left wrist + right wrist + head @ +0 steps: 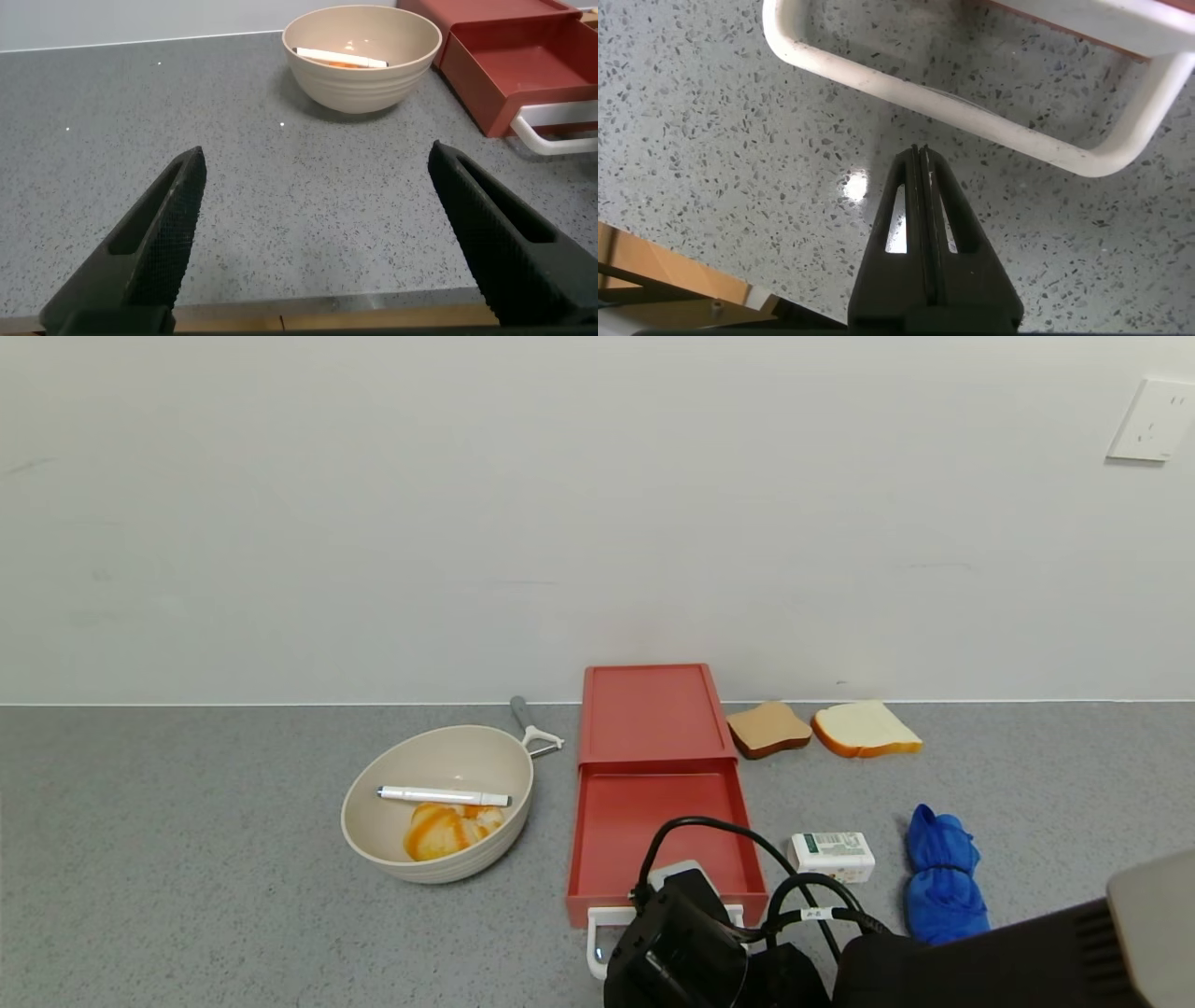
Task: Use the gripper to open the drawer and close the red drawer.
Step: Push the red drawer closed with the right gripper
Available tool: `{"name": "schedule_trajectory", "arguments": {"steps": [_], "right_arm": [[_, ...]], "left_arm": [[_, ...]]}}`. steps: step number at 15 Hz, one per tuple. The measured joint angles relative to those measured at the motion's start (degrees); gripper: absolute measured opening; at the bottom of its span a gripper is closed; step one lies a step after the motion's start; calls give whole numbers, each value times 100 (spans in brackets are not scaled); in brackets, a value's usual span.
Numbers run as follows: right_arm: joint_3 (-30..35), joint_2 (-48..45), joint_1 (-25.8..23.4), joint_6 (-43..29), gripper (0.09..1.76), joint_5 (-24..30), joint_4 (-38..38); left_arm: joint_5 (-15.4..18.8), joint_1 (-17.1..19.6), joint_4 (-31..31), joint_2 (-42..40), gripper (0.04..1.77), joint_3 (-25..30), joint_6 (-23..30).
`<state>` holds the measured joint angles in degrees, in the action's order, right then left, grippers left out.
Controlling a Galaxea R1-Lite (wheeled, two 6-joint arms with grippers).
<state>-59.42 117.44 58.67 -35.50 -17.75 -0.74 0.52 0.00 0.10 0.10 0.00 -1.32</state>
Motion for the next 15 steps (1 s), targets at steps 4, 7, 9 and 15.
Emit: {"name": "schedule_trajectory", "arguments": {"steps": [4,7,9,15], "right_arm": [[21,4,-41,2,12,-9,118],[49,33,-99,0,12,9,179],[49,55,-105,0,12,4,193],[27,63,-138,4,12,2,195]], "left_arm": [[0,0,0,0,172,0,0],[0,0,0,0,172,0,0],[0,0,0,0,172,0,0],[0,0,-2,1,172,0,0]]}}
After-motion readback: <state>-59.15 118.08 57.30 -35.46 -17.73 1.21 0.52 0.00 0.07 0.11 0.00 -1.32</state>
